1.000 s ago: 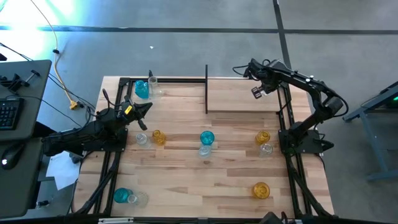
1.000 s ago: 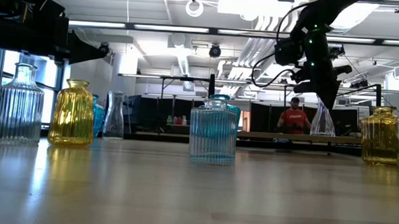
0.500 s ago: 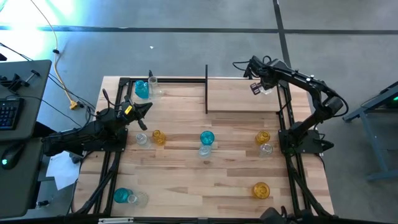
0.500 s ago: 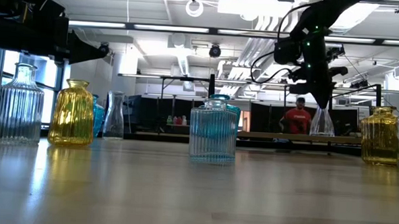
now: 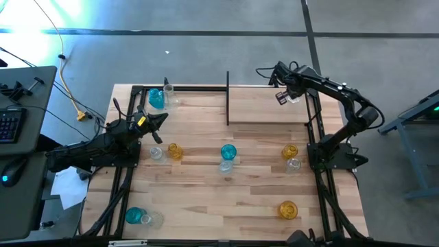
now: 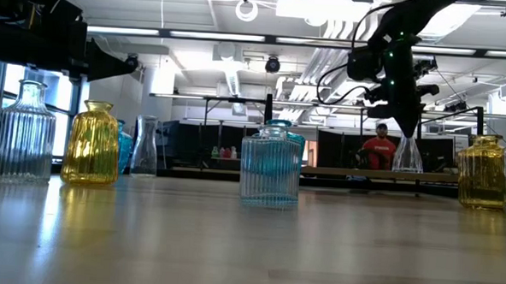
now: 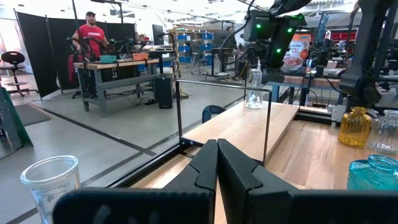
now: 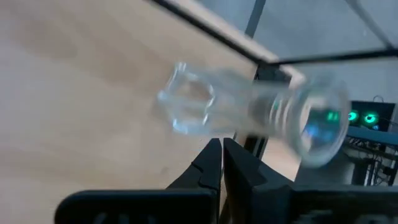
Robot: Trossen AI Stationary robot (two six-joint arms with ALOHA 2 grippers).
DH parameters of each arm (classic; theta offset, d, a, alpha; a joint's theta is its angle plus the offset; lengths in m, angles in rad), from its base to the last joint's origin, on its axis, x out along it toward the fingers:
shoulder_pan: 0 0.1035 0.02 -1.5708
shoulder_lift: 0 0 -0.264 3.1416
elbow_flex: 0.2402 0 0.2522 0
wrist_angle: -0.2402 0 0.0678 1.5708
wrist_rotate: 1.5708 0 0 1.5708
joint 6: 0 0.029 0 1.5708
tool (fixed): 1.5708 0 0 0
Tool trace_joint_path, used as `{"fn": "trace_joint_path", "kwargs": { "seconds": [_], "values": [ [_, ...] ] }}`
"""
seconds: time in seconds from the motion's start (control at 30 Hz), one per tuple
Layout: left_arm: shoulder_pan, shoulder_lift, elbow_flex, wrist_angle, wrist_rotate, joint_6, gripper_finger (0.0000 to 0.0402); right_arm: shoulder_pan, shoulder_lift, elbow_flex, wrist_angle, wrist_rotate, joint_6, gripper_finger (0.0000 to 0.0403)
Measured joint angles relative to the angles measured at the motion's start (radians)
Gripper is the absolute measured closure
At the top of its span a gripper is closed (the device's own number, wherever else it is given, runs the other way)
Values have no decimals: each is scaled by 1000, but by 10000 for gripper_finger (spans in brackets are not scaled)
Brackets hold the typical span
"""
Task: Sort vases onto shelf
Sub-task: Put the transparent vase on the shelf
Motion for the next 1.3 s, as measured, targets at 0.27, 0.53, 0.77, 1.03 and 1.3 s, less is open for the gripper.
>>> {"fn": "trace_joint_path", "kwargs": {
  "seconds": [0.27,0.53,0.77,1.03,1.3],
  "values": [
    [0,0,0,0,0,0,401,4,6,0,-42,11,28,403],
    [0,0,0,0,0,0,401,-8,6,0,-7,51,27,403],
    [0,0,0,0,0,0,401,-15,6,0,12,89,26,403],
    [0,0,0,0,0,0,401,-13,6,-1,8,84,20,403],
    [0,0,0,0,0,0,401,-21,6,-1,43,96,10,403]
  ]
}}
